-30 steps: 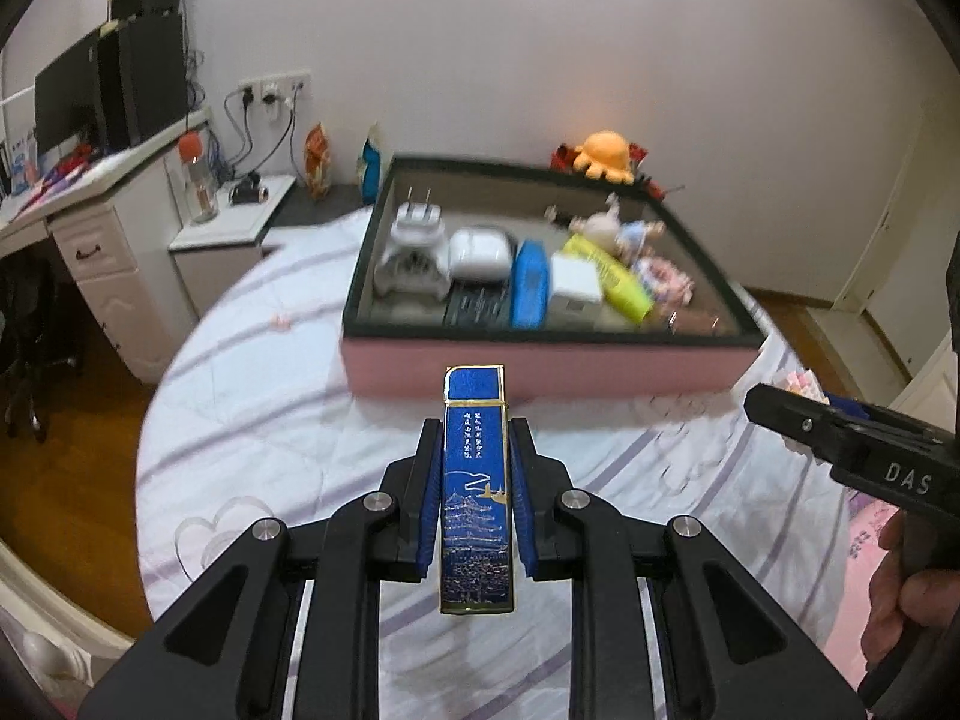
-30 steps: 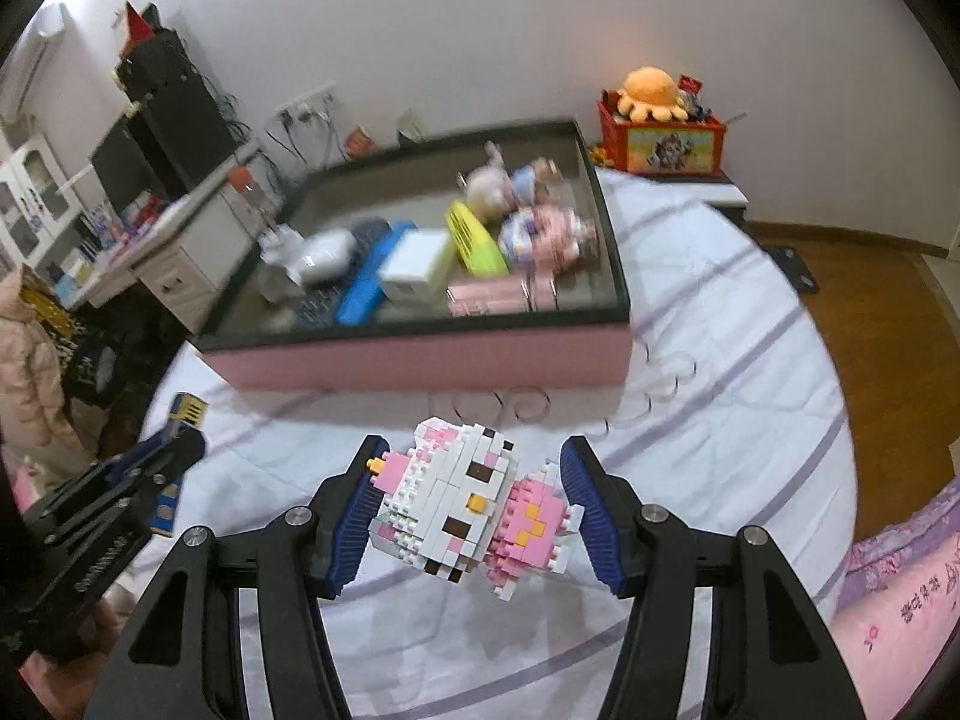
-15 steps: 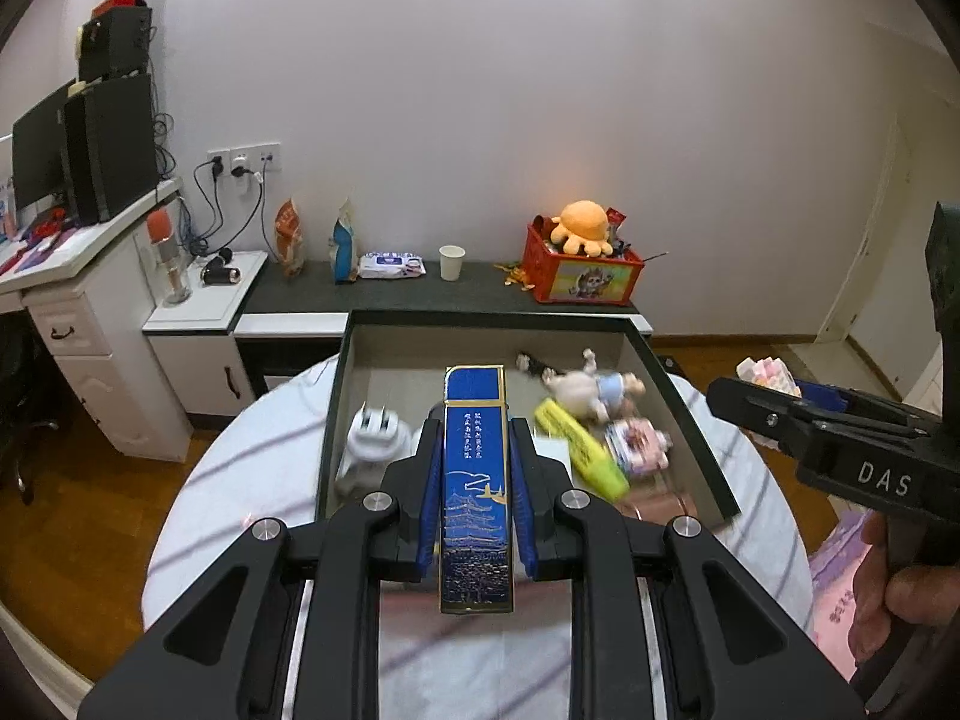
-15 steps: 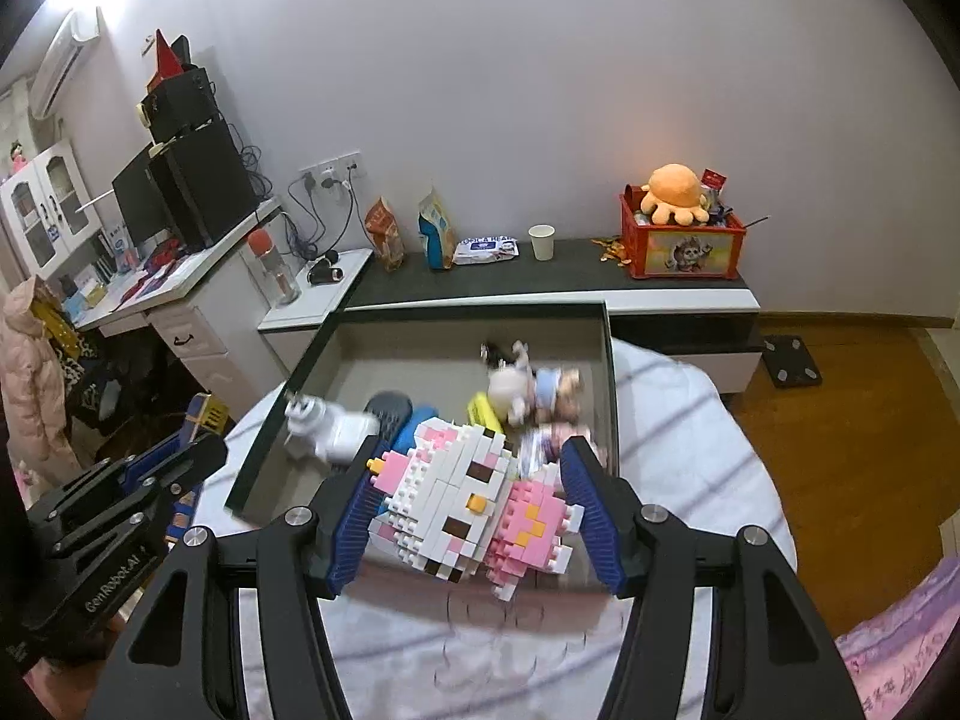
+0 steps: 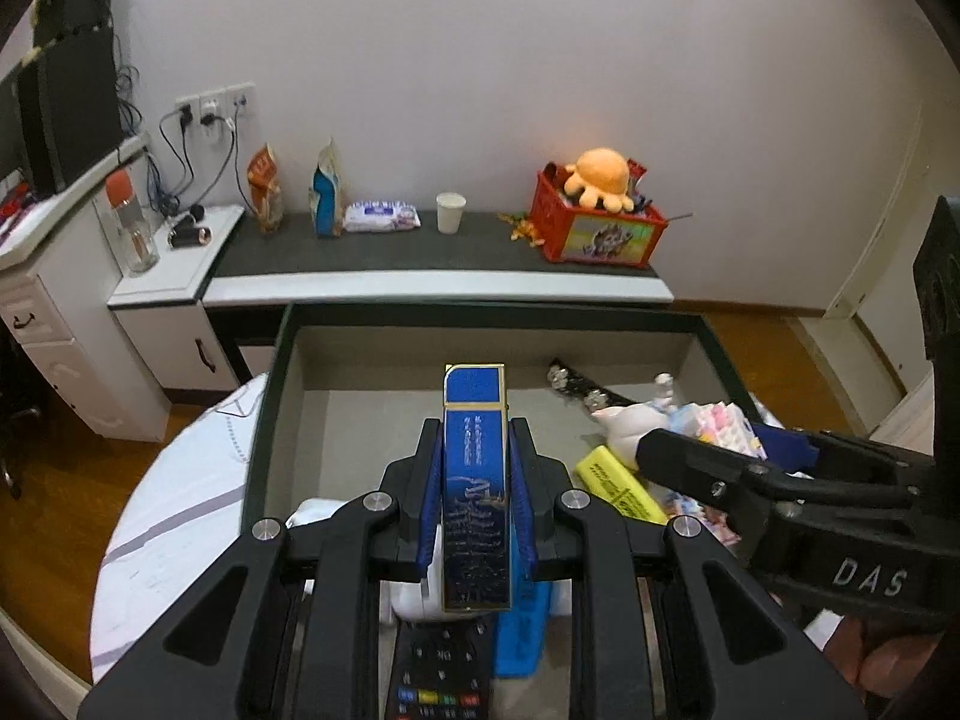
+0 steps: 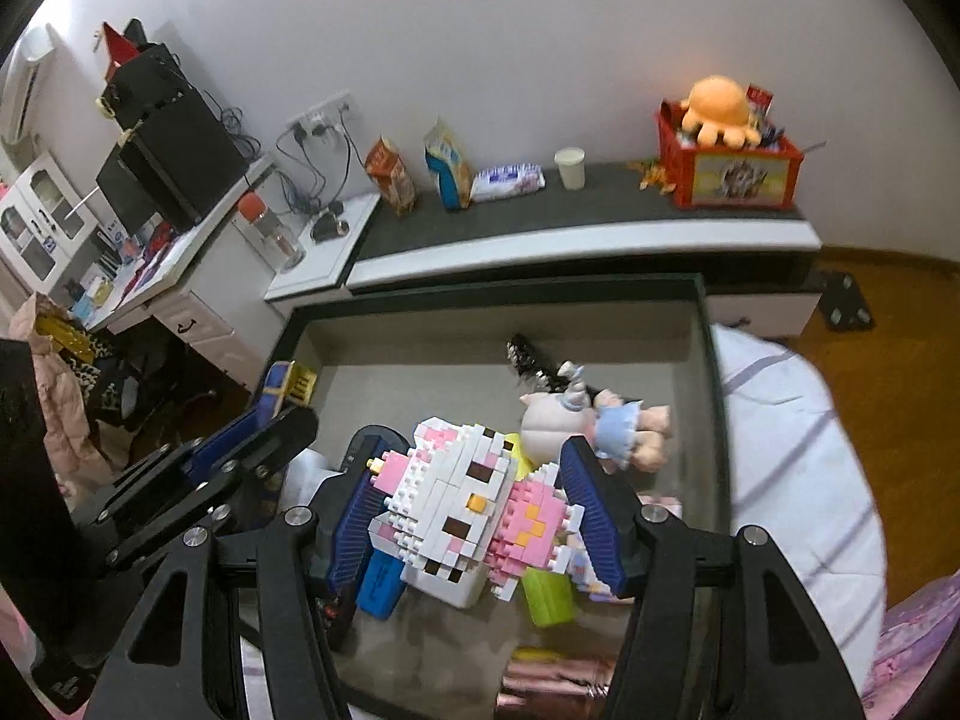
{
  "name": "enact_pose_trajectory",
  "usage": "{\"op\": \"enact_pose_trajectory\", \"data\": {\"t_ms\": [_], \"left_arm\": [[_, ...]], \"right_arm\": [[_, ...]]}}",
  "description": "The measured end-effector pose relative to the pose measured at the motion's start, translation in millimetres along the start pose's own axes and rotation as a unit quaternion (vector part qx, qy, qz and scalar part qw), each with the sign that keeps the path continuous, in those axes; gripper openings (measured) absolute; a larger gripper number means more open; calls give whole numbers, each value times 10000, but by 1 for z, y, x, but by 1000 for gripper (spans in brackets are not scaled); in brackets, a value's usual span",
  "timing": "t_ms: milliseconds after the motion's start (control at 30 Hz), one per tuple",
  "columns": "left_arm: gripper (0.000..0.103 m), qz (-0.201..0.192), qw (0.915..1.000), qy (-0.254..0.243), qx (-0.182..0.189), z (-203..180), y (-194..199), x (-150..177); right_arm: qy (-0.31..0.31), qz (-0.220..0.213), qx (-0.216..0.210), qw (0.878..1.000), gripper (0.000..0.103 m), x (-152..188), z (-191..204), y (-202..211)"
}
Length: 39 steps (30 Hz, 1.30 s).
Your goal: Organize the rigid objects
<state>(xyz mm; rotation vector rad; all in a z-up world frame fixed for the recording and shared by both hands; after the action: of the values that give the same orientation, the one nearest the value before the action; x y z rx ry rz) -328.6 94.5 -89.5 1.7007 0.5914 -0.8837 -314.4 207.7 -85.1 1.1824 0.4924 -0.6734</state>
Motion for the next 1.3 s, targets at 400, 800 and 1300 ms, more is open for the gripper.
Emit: {"op": "enact_pose_trajectory", "data": {"t_ms": [400, 800, 1300], "left_arm": [[76, 100, 9985, 162, -512, 28, -8, 8], [103, -359, 9954, 253, -852, 42, 39, 3], [103, -352, 9943, 210, -983, 33, 128, 41]], "right_arm": [[-386, 259, -61, 9989, 67, 4, -13, -20], [-484, 16, -124, 9988, 86, 3, -8, 14], [-100, -441, 72, 9990, 93, 34, -4, 93]]}}
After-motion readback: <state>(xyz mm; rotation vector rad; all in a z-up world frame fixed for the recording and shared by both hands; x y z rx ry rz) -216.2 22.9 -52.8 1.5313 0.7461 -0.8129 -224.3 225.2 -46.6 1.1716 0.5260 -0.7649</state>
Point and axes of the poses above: each gripper's, at about its wrist camera, not at the fingertips, and y roughly against the way its jaws point, z to its left, x to its underside, the point moved 9 cm from there along -y, roughly the way its jaws point, and after that the axes turned 11 degrees about -z, right-handed, at the moved point
